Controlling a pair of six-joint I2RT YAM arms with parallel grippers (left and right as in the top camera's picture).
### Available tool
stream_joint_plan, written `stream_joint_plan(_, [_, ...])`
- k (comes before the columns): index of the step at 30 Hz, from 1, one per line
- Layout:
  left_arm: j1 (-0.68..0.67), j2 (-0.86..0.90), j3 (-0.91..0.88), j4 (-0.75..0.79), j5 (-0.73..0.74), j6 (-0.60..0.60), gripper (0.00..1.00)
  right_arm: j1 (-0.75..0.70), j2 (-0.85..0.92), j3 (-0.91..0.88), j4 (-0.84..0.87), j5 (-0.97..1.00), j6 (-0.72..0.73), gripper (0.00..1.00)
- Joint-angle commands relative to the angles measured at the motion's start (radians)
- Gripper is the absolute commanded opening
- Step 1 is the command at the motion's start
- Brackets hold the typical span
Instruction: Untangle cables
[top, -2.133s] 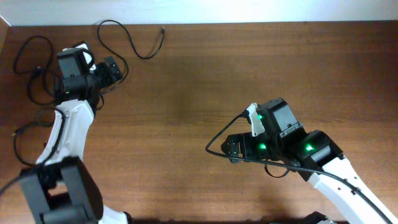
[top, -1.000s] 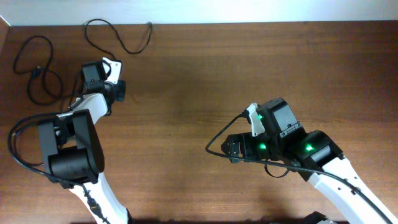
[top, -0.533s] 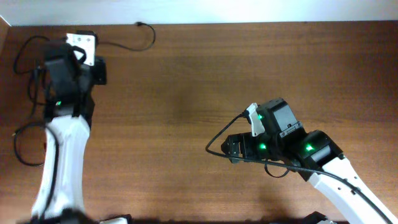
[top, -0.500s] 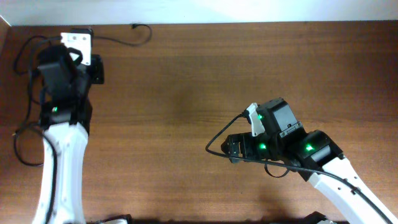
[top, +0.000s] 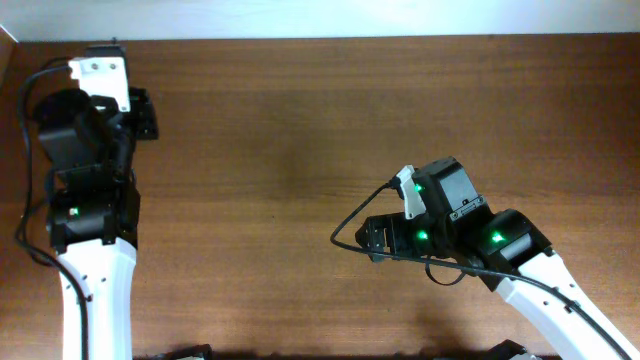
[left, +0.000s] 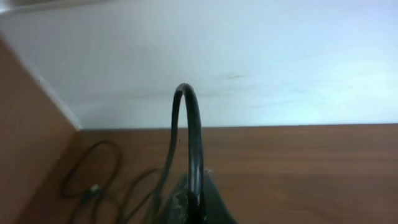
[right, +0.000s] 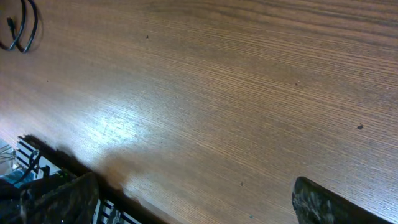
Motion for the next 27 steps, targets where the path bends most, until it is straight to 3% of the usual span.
stream_joint_plan(1, [-0.002,0.002,0.012,0.053,0.335,0.078,0.00,-0.001,-0.002,0.009,0.003,0.005,-0.004,0.99])
stream_joint_plan(3, [-0.002,0.002,0.012,0.071,0.549,0.191,0.00,-0.001,-0.002,0.009,0.003,0.005,-0.004,0.99])
stream_joint_plan(6, [-0.002,0.006,0.012,0.045,0.739,0.340,0.00,-0.001,-0.002,0.009,0.003,0.005,-0.004,0.98])
stream_joint_plan(14, [-0.002,0.057,0.012,-0.075,0.751,0.394,0.00,-0.001,-0.002,0.009,0.003,0.005,-0.004,0.98])
stream_joint_plan(20, [-0.002,0.103,0.012,-0.144,0.963,0.484,0.00,-0.001,-0.002,0.009,0.003,0.005,-0.004,0.99])
stream_joint_plan(24, [0.008,0.103,0.012,-0.143,0.938,0.484,0.00,-0.001,-0.002,0.009,0.003,0.005,-0.004,0.98])
stream_joint_plan(27, [0.008,0.104,0.012,-0.143,0.744,0.430,0.00,-0.001,-0.002,0.009,0.003,0.005,-0.004,0.98])
